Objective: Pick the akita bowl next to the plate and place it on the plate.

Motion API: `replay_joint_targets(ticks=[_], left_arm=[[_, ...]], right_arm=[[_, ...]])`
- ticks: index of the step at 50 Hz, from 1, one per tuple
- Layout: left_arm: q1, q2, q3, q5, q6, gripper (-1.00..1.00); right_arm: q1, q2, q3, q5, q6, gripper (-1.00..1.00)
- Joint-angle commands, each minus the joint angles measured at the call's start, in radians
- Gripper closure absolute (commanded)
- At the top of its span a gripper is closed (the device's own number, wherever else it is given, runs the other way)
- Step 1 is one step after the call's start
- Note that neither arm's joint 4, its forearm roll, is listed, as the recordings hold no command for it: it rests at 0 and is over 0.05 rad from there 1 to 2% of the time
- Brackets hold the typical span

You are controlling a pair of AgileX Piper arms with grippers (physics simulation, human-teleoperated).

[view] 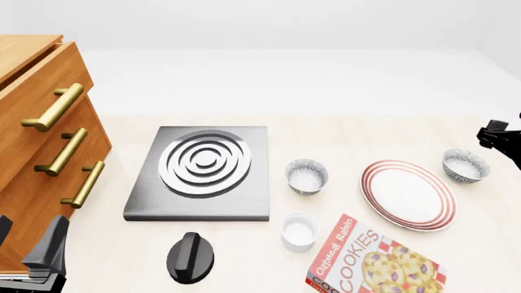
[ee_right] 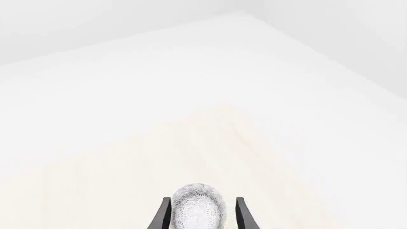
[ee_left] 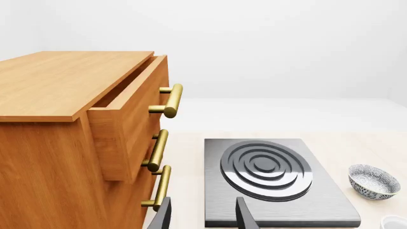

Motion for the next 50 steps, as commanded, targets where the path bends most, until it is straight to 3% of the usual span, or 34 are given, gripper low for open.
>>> replay_joint_targets(ticks=[1,50], left_arm=[[0.0,0.0,0.0,0.0,0.0,-1.0],[0.0,0.0,0.0,0.0,0.0,-1.0]], right_arm=[[-0.007,0.019,-0.003,-0.008,0.004,-1.0],[-0.034,0.111,-0.038,-0.01,0.043,-1.0]])
